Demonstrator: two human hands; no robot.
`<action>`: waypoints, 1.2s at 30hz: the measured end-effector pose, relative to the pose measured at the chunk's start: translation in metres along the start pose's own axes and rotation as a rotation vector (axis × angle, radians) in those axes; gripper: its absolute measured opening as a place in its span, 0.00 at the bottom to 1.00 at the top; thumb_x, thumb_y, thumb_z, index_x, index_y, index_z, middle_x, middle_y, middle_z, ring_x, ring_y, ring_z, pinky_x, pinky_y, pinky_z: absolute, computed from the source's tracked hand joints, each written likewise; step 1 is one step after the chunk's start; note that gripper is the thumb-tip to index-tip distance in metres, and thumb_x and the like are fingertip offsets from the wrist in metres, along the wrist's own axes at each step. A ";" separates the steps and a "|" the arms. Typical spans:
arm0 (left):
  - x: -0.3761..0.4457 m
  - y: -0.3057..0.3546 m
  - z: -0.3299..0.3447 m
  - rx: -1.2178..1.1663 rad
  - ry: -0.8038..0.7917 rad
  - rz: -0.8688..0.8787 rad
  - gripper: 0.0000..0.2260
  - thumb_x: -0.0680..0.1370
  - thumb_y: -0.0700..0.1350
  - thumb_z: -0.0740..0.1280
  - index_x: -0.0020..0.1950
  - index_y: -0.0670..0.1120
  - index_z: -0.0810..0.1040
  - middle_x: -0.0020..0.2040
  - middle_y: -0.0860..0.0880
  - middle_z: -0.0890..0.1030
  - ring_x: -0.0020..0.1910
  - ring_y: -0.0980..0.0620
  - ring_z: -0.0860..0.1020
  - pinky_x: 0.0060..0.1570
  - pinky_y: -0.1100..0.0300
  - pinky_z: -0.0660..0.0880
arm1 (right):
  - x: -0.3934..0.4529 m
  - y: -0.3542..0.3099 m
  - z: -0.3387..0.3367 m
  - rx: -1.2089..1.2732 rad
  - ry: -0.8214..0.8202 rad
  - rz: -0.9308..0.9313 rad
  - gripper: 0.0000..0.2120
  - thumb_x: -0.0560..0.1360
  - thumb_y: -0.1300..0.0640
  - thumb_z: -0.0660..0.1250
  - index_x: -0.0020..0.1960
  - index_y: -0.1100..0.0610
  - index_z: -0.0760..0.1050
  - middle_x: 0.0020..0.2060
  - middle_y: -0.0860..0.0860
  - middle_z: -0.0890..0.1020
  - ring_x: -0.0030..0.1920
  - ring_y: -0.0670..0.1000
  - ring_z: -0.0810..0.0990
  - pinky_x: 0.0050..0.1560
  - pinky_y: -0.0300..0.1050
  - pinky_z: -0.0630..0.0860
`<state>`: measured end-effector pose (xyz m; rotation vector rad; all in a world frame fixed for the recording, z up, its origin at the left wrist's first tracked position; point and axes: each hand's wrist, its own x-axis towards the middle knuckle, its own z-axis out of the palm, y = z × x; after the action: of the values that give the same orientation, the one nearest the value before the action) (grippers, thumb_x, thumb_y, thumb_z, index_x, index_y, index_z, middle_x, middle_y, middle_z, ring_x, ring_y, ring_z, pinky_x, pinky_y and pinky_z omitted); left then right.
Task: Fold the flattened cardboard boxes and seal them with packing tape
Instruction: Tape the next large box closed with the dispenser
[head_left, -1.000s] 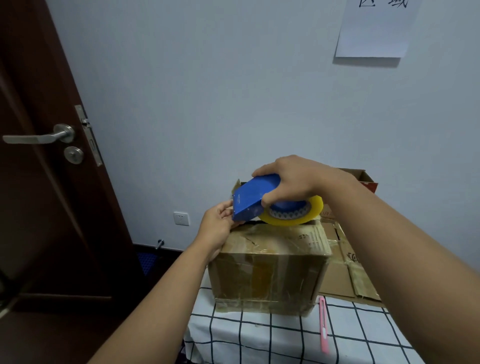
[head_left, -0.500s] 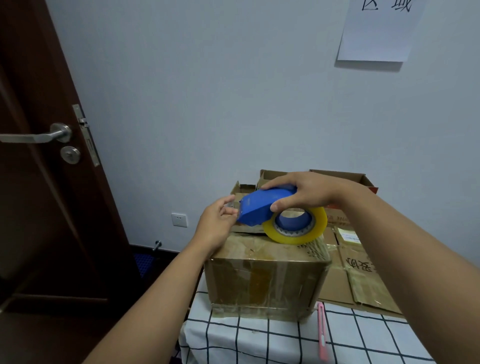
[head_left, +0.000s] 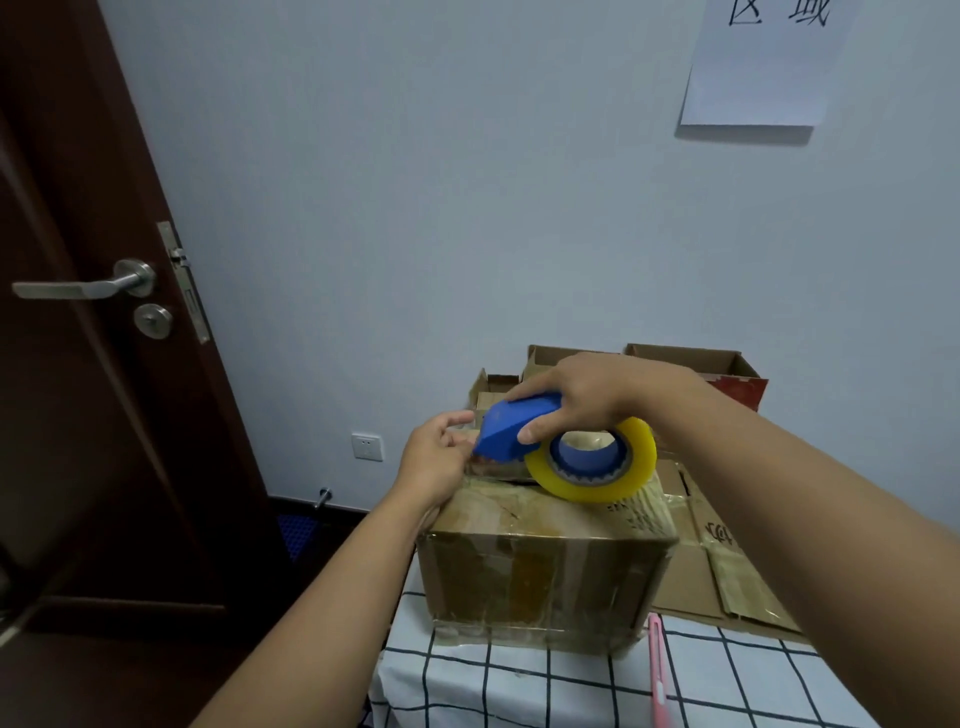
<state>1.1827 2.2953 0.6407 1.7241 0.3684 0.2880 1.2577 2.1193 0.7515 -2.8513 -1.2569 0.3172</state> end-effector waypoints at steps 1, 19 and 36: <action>0.001 0.002 0.000 -0.022 0.011 -0.005 0.13 0.80 0.35 0.65 0.62 0.48 0.76 0.48 0.46 0.84 0.47 0.49 0.83 0.56 0.48 0.79 | -0.001 0.003 0.000 0.026 -0.001 -0.011 0.31 0.73 0.31 0.64 0.74 0.37 0.64 0.62 0.42 0.76 0.54 0.47 0.72 0.56 0.45 0.67; 0.017 -0.010 -0.065 -0.164 0.146 -0.149 0.15 0.79 0.32 0.64 0.66 0.40 0.75 0.47 0.41 0.80 0.39 0.51 0.79 0.49 0.57 0.79 | 0.002 0.001 0.004 0.232 0.100 -0.062 0.32 0.73 0.36 0.70 0.74 0.36 0.64 0.59 0.39 0.72 0.56 0.46 0.73 0.57 0.41 0.65; 0.009 -0.013 -0.028 -0.181 0.196 -0.041 0.21 0.79 0.35 0.67 0.71 0.45 0.71 0.38 0.46 0.79 0.40 0.52 0.78 0.50 0.56 0.80 | -0.008 0.011 -0.017 0.089 0.057 -0.022 0.30 0.71 0.36 0.71 0.70 0.33 0.68 0.58 0.39 0.75 0.56 0.48 0.75 0.59 0.45 0.70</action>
<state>1.1791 2.3267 0.6335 1.5128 0.5046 0.4492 1.2644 2.1072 0.7686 -2.7500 -1.2317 0.2822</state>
